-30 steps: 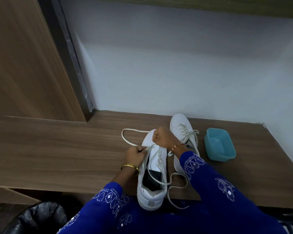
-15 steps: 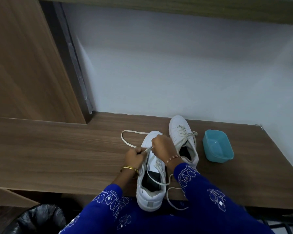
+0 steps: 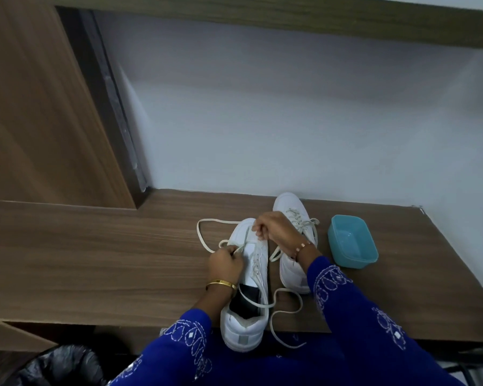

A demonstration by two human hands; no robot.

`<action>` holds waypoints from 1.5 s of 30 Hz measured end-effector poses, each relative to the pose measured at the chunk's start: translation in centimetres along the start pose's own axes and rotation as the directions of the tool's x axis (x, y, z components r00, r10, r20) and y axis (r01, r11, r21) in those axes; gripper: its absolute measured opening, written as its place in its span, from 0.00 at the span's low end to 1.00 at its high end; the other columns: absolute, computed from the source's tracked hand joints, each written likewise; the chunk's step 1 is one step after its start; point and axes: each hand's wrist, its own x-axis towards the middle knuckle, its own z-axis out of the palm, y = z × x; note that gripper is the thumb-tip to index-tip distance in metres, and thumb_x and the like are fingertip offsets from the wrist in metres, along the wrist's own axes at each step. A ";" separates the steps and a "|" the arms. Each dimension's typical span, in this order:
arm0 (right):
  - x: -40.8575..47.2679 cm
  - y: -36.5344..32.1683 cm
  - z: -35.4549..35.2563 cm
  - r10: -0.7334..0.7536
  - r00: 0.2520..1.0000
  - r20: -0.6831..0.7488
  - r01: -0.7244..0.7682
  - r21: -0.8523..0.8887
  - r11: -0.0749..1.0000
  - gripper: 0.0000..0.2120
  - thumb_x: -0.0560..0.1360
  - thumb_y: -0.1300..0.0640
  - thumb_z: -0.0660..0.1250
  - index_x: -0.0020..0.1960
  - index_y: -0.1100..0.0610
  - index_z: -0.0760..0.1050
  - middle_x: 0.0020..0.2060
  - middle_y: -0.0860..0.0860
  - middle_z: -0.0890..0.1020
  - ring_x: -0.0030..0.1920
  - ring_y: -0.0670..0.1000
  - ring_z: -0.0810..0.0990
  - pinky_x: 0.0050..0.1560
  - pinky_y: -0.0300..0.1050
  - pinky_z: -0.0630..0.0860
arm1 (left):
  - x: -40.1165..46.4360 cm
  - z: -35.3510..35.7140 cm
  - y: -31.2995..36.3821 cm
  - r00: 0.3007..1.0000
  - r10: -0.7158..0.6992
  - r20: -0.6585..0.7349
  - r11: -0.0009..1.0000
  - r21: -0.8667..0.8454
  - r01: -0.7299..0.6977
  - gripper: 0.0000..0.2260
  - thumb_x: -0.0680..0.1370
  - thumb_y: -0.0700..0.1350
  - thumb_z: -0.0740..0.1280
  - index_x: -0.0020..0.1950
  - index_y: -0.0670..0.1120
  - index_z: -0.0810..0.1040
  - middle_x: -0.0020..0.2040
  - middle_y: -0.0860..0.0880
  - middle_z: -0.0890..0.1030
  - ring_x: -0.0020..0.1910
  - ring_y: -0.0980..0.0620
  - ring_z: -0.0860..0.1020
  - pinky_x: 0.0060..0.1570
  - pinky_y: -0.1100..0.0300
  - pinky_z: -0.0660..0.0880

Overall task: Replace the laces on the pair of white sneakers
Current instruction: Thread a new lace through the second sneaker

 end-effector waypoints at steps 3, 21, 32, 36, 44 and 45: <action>-0.9 -2.7 -0.9 -0.047 0.995 0.082 -0.001 0.511 0.860 0.14 0.76 0.66 0.54 0.32 0.60 0.66 0.29 0.53 0.78 0.30 0.49 0.74 0.34 0.40 0.74 | 0.0 0.1 0.4 1.000 -0.020 0.016 1.000 0.013 0.020 0.10 0.76 0.38 0.61 0.45 0.34 0.80 0.41 0.35 0.81 0.44 0.38 0.78 0.37 0.58 0.64; -4.4 -10.9 -0.1 -0.364 0.921 0.141 0.149 0.734 0.663 0.20 0.73 0.63 0.51 0.25 0.57 0.70 0.30 0.57 0.80 0.28 0.50 0.75 0.34 0.40 0.74 | 3.4 -1.4 2.9 0.952 0.225 0.207 0.974 -0.008 -0.228 0.17 0.75 0.45 0.68 0.62 0.41 0.76 0.57 0.42 0.79 0.59 0.45 0.76 0.57 0.59 0.69; -2.3 -0.9 -1.2 0.006 0.984 -0.178 -0.064 -0.320 0.945 0.13 0.77 0.55 0.61 0.36 0.61 0.73 0.32 0.53 0.75 0.30 0.50 0.72 0.36 0.43 0.70 | 4.3 -2.6 3.5 0.939 -0.034 0.341 0.859 -0.470 0.202 0.15 0.81 0.44 0.56 0.36 0.46 0.73 0.39 0.52 0.76 0.37 0.55 0.74 0.37 0.65 0.69; -2.8 4.2 0.6 0.040 0.999 0.002 -0.025 -0.742 0.670 0.14 0.74 0.62 0.59 0.30 0.63 0.68 0.30 0.56 0.73 0.35 0.54 0.71 0.37 0.43 0.67 | 4.5 -3.4 4.6 0.957 -0.059 0.284 0.770 -0.598 0.225 0.15 0.81 0.44 0.57 0.36 0.45 0.74 0.40 0.50 0.78 0.34 0.52 0.74 0.36 0.63 0.70; -1.9 6.1 0.8 -0.057 0.996 -0.062 -0.009 -0.751 0.661 0.19 0.71 0.62 0.63 0.25 0.56 0.58 0.24 0.50 0.64 0.29 0.49 0.66 0.37 0.40 0.66 | 5.2 -6.3 5.7 0.978 0.029 0.205 0.552 -0.819 0.156 0.13 0.82 0.44 0.56 0.41 0.42 0.73 0.33 0.49 0.84 0.27 0.56 0.80 0.33 0.63 0.79; -1.8 6.1 0.7 -0.054 0.996 -0.064 -0.011 -0.746 0.666 0.19 0.70 0.62 0.64 0.25 0.56 0.58 0.24 0.50 0.64 0.29 0.49 0.66 0.35 0.40 0.65 | 5.2 -6.2 5.3 0.980 0.013 0.200 0.551 -0.819 0.159 0.13 0.82 0.45 0.55 0.41 0.42 0.73 0.33 0.49 0.84 0.28 0.55 0.81 0.34 0.62 0.79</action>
